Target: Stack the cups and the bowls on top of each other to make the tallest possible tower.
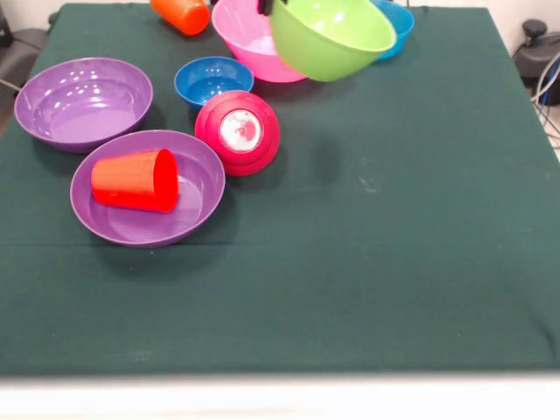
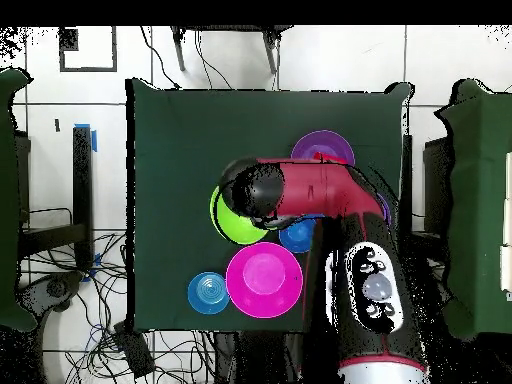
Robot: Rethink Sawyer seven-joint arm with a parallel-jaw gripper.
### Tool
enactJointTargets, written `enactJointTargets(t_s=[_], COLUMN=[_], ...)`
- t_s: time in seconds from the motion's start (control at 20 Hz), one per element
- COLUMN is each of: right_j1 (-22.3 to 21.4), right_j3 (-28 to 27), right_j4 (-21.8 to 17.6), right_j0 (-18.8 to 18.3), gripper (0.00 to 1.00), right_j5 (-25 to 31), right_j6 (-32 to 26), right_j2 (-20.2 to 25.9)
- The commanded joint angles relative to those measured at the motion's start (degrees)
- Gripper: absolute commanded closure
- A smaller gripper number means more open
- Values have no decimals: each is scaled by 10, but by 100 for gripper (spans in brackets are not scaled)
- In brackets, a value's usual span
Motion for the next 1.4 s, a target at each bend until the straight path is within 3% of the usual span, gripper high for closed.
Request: enactJointTargets(t_s=[0.05,0.45,0.75,1.2,1.25,1.4], right_j1=[3,22,-36,-16,-17,-18], right_j3=[98,107,139,138,140,141], right_j4=[-55,-59,-24,-38,-39,-45], right_j0=[-29,-35,-19,-21,-22,-22], gripper=[100,100,100,100,0,0], right_j5=[-48,-57,2,-31,-29,-24], right_j6=[-25,4,7,14,10,2], right_j2=[14,24,32,35,36,35])
